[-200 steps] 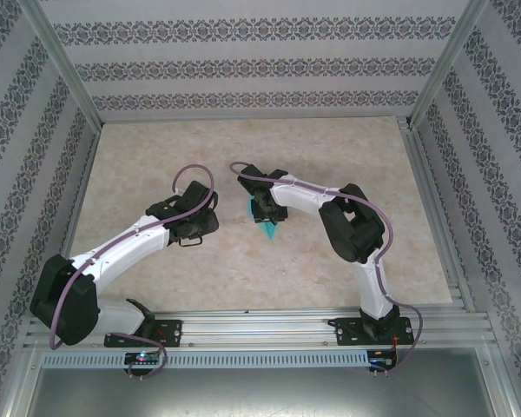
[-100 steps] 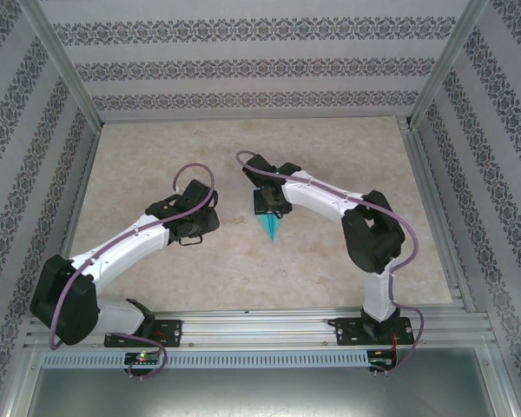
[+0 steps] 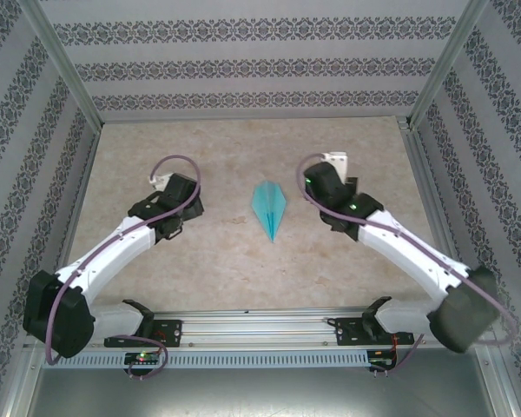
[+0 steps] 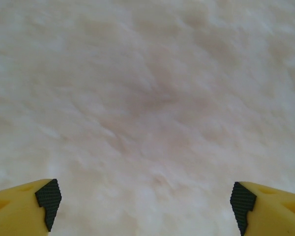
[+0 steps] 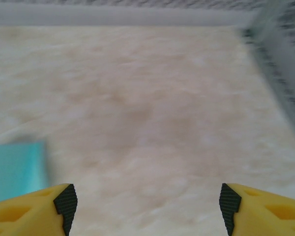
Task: Fold a paper plane with a square sheet of paper (pick it up from the middle)
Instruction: Reset both arms
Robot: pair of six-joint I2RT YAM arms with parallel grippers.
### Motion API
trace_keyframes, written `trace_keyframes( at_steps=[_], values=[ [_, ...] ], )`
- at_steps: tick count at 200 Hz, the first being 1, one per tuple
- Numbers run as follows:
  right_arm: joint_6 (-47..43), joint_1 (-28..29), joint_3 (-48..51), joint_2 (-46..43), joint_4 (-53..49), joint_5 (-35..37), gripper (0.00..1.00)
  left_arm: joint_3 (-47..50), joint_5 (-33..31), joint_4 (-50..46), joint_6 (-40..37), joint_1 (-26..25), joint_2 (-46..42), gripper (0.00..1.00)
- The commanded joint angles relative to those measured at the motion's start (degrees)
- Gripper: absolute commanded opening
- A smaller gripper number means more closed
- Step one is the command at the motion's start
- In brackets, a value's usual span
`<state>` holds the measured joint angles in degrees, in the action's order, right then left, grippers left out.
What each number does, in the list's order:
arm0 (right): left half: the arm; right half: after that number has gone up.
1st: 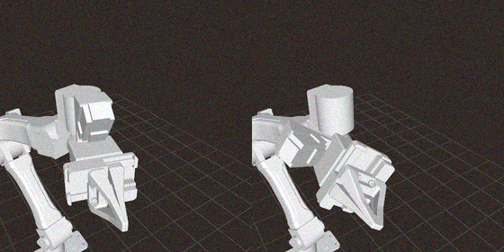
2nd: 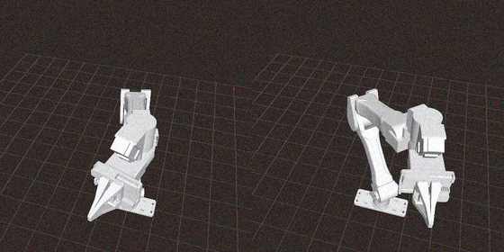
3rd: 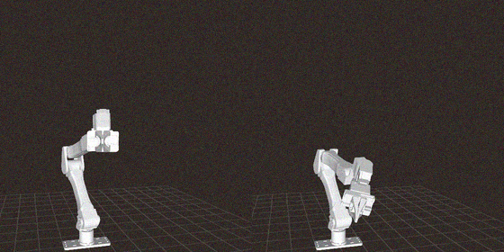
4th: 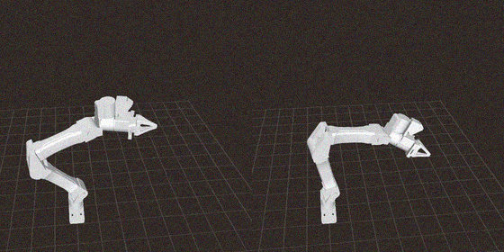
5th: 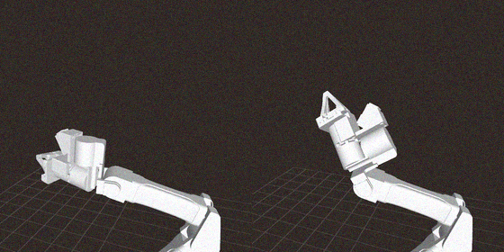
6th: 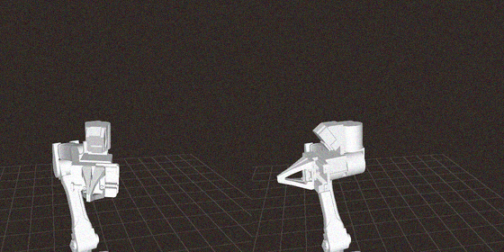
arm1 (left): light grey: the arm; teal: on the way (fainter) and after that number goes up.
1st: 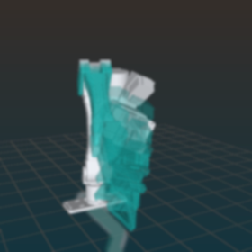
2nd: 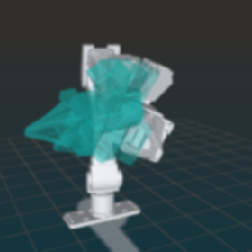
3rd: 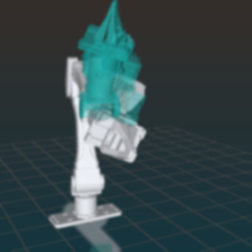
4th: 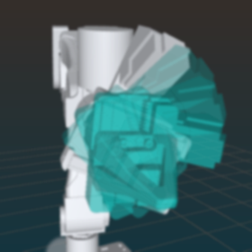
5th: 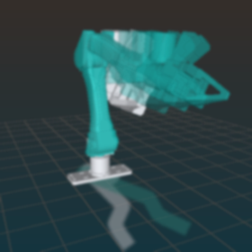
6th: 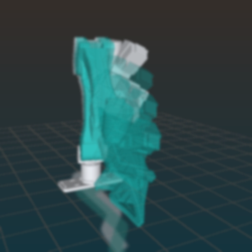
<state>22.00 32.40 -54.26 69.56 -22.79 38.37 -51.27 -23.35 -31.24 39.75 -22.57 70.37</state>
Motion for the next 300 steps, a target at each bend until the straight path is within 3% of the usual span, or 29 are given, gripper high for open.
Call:
trace_keyframes(
  at_steps=[1,12,36,85,94,124,144,157,173,191,217,222,238,251,263,273,282,293,300],
  values=[
    [-9.7,-5.5,10.0,-3.4,12.8,10.0,0.82,3.3,-9.4,2.4,-3.8,5.3,-1.8,1.00],
    [-9.3,-10.2,14.8,-5.3,15.2,9.0,0.84,4.6,-9.7,3.7,-4.8,8.2,-2.0,1.00],
    [-12.1,-19.3,23.2,-7.6,23.4,-2.7,0.84,9.1,-10.2,11.6,-9.4,12.3,-2.3,1.00],
    [-16.3,-29.2,32.6,-2.4,46.0,-20.2,0.85,16.3,-8.7,30.8,-22.5,15.8,-1.4,1.00],
    [-17.0,-29.9,30.6,-0.9,43.9,-22.6,0.85,16.8,-8.5,33.2,-24.5,16.3,-0.5,1.00],
    [-19.2,-30.5,28.4,6.2,52.7,-27.8,0.85,19.4,-7.3,40.6,-26.6,18.4,3.7,1.00],
    [-19.1,-31.1,28.2,10.3,60.7,-31.6,0.85,23.5,-3.0,54.2,-30.3,19.1,5.7,1.00],
    [-19.9,-31.3,27.1,12.9,60.7,-34.9,0.84,25.7,-0.2,61.3,-30.0,20.1,7.1,1.00],
    [-20.6,-31.3,31.7,15.6,71.5,-37.2,0.85,27.1,2.1,67.5,-31.5,20.6,9.2,1.00],
    [-22.2,-30.4,37.6,17.4,83.9,-38.1,0.87,28.2,6.1,72.1,-32.4,22.1,10.5,1.00],
    [-22.2,-29.6,35.3,16.7,78.5,-35.0,0.92,29.1,10.8,77.3,-34.5,22.4,14.0,1.00],
    [-21.7,-29.4,35.0,16.9,77.2,-32.8,0.97,28.9,12.6,76.7,-35.0,22.5,14.0,1.00],
    [-19.6,-29.3,33.1,16.6,75.2,-27.2,0.98,29.9,16.3,79.9,-36.3,22.5,15.8,1.00],
    [-19.1,-29.4,33.3,16.9,76.0,-26.2,0.98,31.4,17.2,89.0,-37.3,22.5,20.3,1.00],
    [-19.1,-29.3,33.1,16.6,75.3,-26.2,0.98,28.7,16.4,78.9,-36.1,22.4,18.1,1.00],
    [-19.1,-29.4,33.2,16.8,75.7,-26.1,0.98,29.8,15.3,84.8,-36.8,22.1,19.9,1.00],
    [-19.1,-29.4,33.2,16.7,75.4,-26.2,0.98,28.8,14.9,79.9,-36.2,22.0,18.5,1.00],
    [-19.1,-29.4,33.2,16.7,75.5,-26.1,0.98,29.4,14.3,83.1,-36.8,21.8,19.4,1.00],
    [-19.0,-29.4,33.2,16.7,75.5,-26.1,0.98,28.9,14.3,80.5,-36.5,21.7,18.6,1.00]
  ],
)
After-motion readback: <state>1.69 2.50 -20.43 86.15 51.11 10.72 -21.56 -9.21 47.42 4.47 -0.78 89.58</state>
